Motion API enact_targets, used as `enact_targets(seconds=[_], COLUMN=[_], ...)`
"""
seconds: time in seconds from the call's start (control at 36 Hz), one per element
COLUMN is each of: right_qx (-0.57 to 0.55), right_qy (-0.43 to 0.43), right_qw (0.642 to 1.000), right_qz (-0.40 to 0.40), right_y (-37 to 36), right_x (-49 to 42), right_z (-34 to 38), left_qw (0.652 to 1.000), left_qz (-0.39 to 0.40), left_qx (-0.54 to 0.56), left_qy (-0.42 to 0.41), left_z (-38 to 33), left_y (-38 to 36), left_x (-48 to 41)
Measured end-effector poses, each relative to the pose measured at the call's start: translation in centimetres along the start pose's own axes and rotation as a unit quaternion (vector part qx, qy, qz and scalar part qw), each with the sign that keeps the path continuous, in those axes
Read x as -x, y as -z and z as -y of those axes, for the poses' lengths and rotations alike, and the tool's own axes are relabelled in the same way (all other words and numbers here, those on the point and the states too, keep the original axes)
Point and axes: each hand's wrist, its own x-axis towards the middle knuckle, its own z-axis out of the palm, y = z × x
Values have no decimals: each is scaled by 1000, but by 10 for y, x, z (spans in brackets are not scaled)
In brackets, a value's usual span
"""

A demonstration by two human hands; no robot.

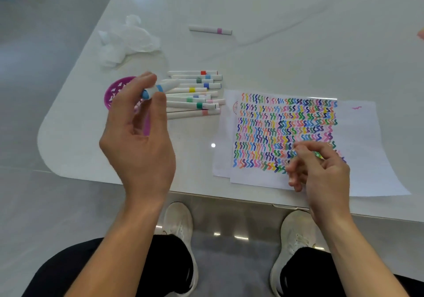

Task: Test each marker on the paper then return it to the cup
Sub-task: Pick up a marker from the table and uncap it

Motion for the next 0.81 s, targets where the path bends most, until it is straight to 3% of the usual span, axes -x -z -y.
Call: enact_targets(seconds=[0.25,0.47,0.81], right_qx=[5,14,27], right_qy=[9,12,0], right_qw=[1000,1000,999], right_qz=[-6,-3,-33], right_y=[-4,-7,-4], right_x=[2,3,1], right_z=[0,1,-1], left_qw=[989,975,961], left_qz=[-39,39,61], left_qx=[-94,-209,-264], left_qy=[-104,-58,-48], left_z=[22,37,40], left_y=[15,14,3], left_x=[-17,-19,-18])
